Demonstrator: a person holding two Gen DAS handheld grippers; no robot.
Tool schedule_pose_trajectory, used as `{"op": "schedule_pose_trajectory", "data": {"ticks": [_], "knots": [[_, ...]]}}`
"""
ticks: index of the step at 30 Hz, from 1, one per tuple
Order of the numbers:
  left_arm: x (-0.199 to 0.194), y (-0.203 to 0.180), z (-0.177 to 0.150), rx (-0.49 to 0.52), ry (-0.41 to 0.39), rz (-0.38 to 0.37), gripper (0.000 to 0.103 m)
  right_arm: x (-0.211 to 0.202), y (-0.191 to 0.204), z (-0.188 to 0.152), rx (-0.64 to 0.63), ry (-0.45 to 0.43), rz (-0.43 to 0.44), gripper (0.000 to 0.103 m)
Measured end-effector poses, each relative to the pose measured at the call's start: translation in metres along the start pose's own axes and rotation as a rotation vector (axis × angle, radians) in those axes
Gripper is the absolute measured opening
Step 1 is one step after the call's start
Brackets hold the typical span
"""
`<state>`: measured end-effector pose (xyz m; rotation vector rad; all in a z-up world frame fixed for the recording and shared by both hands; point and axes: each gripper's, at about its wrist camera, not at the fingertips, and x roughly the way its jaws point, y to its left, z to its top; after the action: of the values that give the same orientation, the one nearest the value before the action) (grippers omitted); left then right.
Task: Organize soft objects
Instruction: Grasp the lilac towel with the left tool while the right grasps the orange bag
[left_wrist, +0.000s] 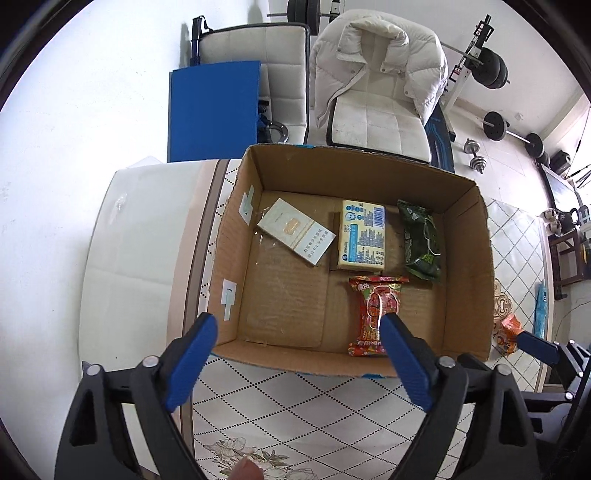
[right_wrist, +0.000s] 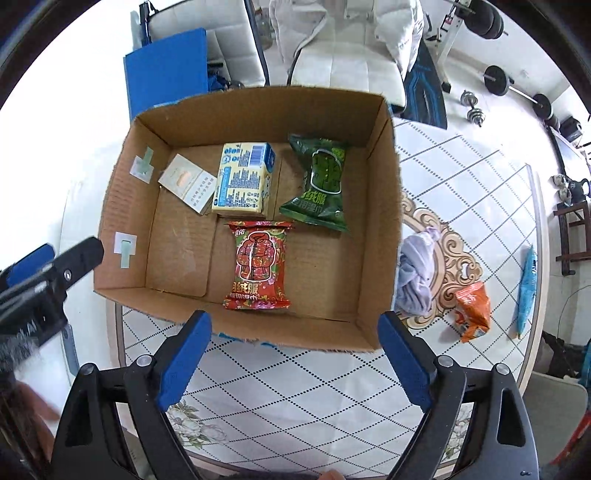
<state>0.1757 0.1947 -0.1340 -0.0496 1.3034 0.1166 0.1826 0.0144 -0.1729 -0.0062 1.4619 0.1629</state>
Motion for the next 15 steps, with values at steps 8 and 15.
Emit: {"op": "schedule_pose_trajectory", "data": {"ticks": [8,15], "knots": [[-0.034,-0.017,-0.016,0.017,-0.057,0.019,0.097,-0.031,-0.010,-0.017,-0.004,-0.053,0.044,0.094],[-0.058,-0.083,-0.012,0.111,-0.072,0.023,0.097,-0.053,-0.076,-0.027,0.094,-0.066,0.116,0.094]]}}
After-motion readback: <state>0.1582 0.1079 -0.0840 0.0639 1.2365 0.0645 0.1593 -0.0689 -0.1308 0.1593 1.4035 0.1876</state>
